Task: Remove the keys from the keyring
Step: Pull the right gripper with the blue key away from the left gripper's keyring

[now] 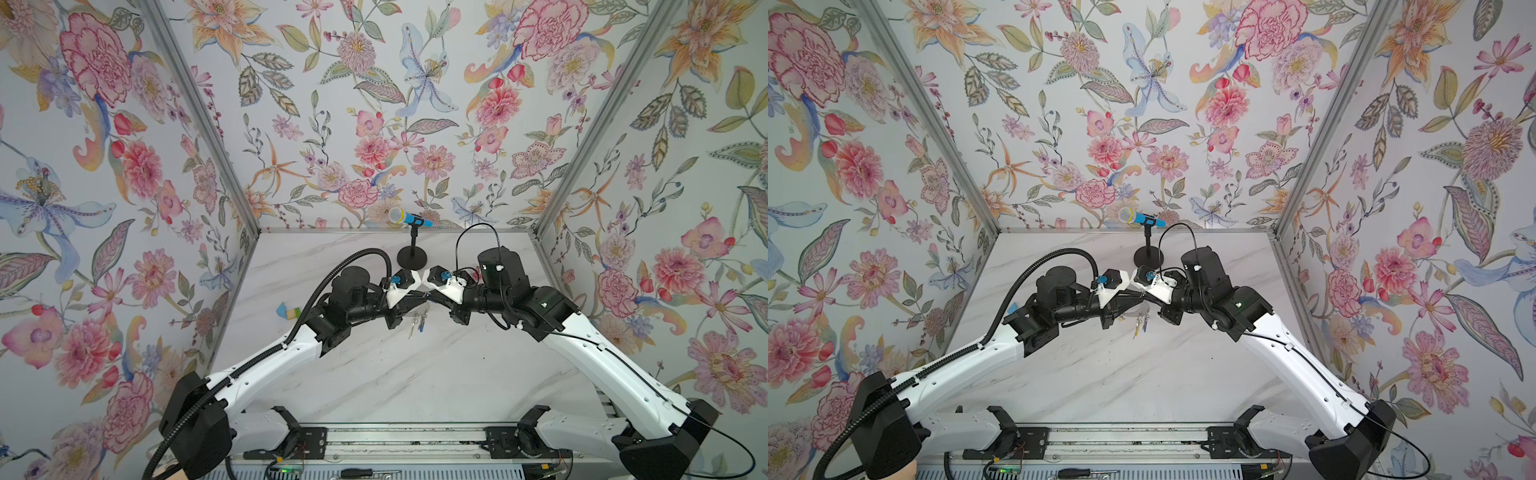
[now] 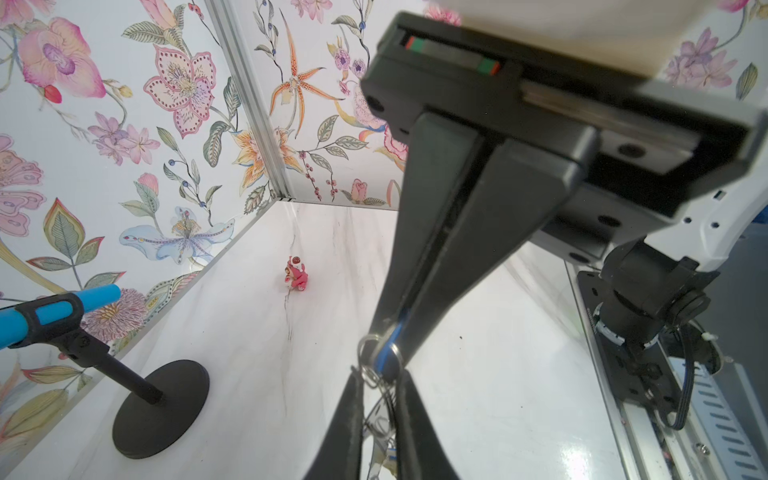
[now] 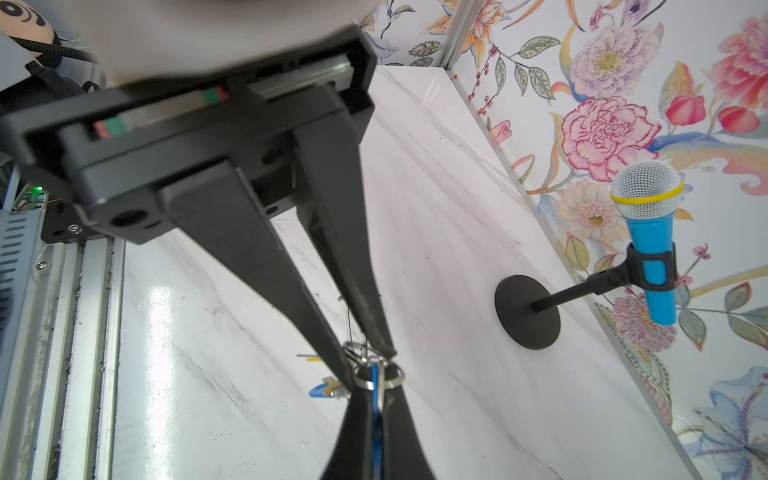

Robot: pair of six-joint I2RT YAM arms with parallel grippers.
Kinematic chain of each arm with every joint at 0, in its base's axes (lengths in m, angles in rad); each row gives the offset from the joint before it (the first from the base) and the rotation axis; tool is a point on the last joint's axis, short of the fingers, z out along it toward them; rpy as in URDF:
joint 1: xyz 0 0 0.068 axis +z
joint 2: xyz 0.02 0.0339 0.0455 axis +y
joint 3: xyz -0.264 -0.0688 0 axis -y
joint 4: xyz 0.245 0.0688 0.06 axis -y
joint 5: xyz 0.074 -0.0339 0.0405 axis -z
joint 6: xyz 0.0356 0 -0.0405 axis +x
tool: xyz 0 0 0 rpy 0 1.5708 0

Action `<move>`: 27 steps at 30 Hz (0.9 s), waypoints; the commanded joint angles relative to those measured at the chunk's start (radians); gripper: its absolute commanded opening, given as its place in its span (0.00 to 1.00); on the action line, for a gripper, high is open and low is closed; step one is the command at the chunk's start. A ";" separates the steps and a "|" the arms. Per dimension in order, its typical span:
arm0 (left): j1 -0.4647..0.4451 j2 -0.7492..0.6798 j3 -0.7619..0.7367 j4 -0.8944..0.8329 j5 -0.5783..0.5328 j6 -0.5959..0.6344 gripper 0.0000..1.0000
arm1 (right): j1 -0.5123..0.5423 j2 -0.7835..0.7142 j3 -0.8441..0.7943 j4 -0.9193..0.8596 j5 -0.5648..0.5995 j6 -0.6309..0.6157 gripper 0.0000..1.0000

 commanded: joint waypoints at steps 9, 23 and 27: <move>-0.005 0.008 0.042 -0.078 -0.057 0.071 0.00 | -0.003 -0.021 0.024 0.017 0.001 0.012 0.00; 0.035 -0.031 0.055 0.026 0.049 0.168 0.00 | -0.144 -0.032 -0.049 0.031 -0.013 0.035 0.00; 0.036 -0.031 0.053 0.099 0.065 0.159 0.00 | -0.153 -0.005 -0.069 0.033 -0.036 0.042 0.00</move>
